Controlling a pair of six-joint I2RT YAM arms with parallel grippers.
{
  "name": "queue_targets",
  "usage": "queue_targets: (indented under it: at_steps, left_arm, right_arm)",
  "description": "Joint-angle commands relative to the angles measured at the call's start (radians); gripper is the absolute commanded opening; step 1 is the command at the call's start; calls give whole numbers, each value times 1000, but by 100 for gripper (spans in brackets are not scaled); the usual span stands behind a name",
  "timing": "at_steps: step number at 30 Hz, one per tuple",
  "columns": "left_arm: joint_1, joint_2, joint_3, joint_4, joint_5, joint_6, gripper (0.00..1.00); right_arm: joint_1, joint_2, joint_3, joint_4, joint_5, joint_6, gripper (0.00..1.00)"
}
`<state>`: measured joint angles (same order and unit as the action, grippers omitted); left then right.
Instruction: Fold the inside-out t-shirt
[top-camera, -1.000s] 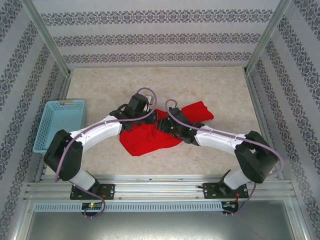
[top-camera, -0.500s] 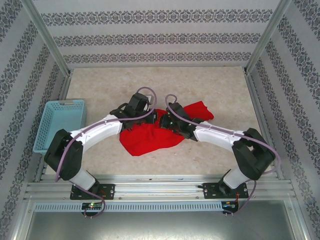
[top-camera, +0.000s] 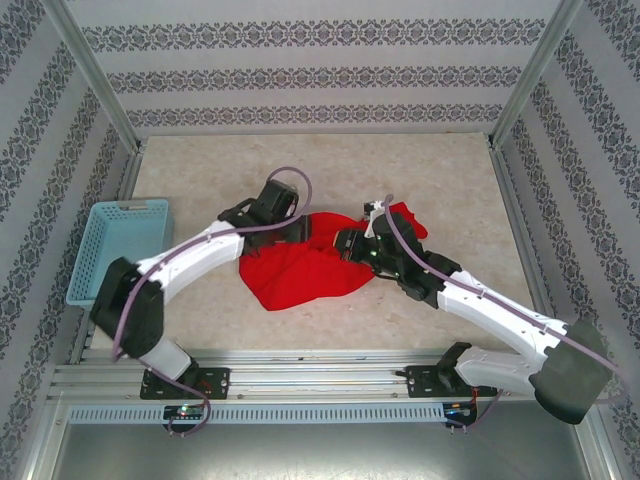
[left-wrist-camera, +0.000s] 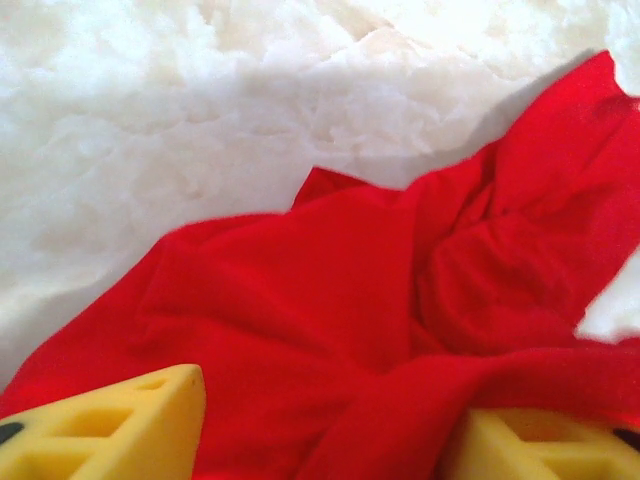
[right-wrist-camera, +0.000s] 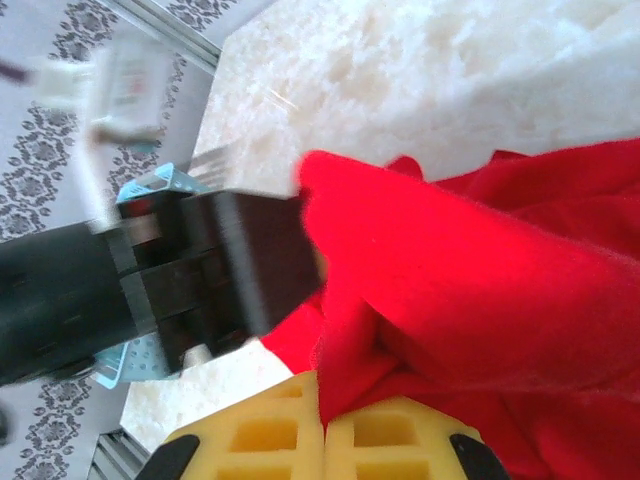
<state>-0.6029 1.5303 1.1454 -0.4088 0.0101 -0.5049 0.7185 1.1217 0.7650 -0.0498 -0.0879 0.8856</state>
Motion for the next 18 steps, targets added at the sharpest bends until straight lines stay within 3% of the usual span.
queue_targets:
  at_steps: [1, 7, 11, 15, 18]
  left_arm:
    - [-61, -122, -68, -48, -34, -24, 65]
    - [-136, -65, -108, 6, 12, -130, 68]
    - [-133, 23, -92, -14, -44, -185, 69]
    - [-128, 49, -150, 21, -86, -185, 59]
    - [-82, 47, -248, 98, -56, -192, 50]
  right_arm:
    - [-12, -10, -13, 40, -5, 7, 0]
    - [7, -9, -3, 70, -16, -13, 0]
    - [27, -42, -4, 65, -13, -38, 0]
    - [11, -135, -27, 22, 14, -39, 0]
    - [-41, -193, -53, 15, -34, -4, 0]
